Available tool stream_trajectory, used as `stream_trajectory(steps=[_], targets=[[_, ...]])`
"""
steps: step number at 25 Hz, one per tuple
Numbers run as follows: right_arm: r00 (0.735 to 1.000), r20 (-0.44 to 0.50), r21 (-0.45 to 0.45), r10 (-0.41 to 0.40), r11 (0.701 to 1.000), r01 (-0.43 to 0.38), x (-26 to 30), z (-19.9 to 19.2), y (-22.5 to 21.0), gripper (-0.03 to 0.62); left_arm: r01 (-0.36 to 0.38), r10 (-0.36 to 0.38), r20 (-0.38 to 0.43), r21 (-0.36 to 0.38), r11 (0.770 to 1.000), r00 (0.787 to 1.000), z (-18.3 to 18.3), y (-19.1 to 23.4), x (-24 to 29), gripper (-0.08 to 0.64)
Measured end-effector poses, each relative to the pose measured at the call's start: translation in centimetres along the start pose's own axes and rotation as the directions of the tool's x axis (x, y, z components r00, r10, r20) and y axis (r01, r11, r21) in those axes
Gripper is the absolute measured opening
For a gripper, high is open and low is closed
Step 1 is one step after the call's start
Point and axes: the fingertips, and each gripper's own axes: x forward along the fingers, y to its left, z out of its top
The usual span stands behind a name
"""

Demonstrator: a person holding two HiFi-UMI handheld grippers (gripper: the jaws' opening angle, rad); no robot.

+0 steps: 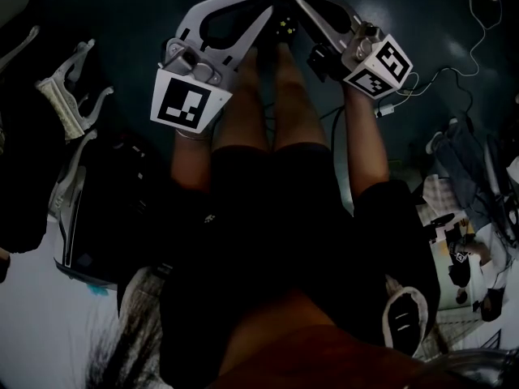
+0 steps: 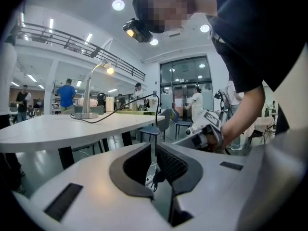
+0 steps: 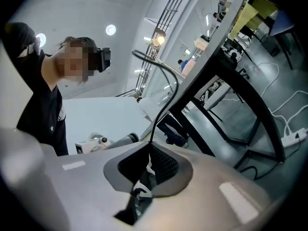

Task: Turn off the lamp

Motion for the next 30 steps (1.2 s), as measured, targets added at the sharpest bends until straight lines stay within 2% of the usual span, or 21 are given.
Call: stream_trajectory(steps=[7,10,15,19,23,28,30], targets=[[0.998,0.014,0.042,0.069,0.997,-0.069,-0.8,0.5,1.9,0.012,0.122,-0.114,-0.124,0.061,0.991,0.986,-5.3,-1.5,1.3,0.025],[0.995,0.016,0.048,0.096,0.994,-0.097,-1.3,0.9,3.1,0.012,0.152,-0.141,-0.131,0.076,0.986,0.981,-5.8,-2.1,1.7,0.026],[0.993,0.007,0.068,0.120,0.990,-0.120,-1.9,0.8,4.0,0.012,0.204,-0.192,-0.134,0.082,0.976,0.972,-6.9,-2.8,2.5,0.088],[0.989,-0.015,0.088,0.150,0.985,-0.148,-2.2,0.5,4.4,0.012,0.295,-0.271,-0.175,0.129,0.947,0.947,-7.9,-4.1,3.0,0.109],[0.982,-0.054,0.105,0.183,0.979,-0.177,-2.4,0.1,4.6,0.012,0.360,-0.329,-0.182,0.173,0.917,0.927,-7.8,-5.2,3.7,0.110],[0.968,-0.095,0.152,0.233,0.964,-0.217,-3.0,-0.2,5.1,0.012,0.442,-0.392,-0.231,0.239,0.865,0.891,-8.1,-7.1,4.7,0.109],[0.968,-0.100,0.139,0.229,0.967,-0.215,-3.1,0.0,5.4,0.012,0.441,-0.391,-0.227,0.243,0.864,0.892,-7.7,-7.5,4.7,0.109]])
